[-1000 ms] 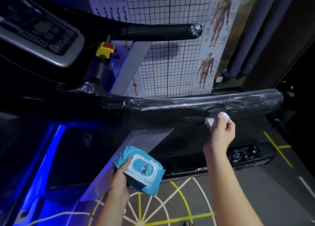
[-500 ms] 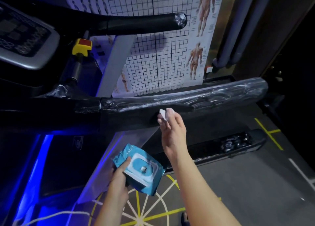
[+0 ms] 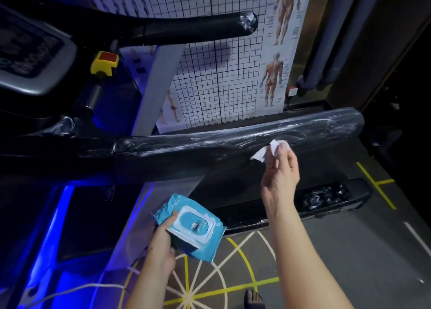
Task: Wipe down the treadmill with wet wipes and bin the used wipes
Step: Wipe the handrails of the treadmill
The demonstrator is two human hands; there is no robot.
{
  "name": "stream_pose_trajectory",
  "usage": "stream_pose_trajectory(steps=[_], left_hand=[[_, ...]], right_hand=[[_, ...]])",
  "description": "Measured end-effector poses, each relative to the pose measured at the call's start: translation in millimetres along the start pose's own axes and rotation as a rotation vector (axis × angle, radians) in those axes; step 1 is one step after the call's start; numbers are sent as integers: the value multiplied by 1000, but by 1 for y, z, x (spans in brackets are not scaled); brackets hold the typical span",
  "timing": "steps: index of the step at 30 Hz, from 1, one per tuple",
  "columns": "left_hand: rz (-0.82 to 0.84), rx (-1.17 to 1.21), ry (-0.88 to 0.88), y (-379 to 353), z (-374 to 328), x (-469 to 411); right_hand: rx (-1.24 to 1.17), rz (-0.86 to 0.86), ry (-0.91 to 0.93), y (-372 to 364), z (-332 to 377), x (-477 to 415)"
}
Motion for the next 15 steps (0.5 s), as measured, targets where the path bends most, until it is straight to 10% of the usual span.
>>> stream_pose_trajectory(steps=[15], left_hand=[[-134, 144, -107, -22, 46, 0]], right_hand=[[533, 523, 151, -44, 17, 38]])
Point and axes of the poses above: each hand's wrist, its own x-axis away from the middle knuckle, its own y-axis out of the back of the hand, z = x × y, the point moved 7 cm from there along -x, towards the middle knuckle, and after that the axes turned 1 degree about -y, right-handed, at the moved point
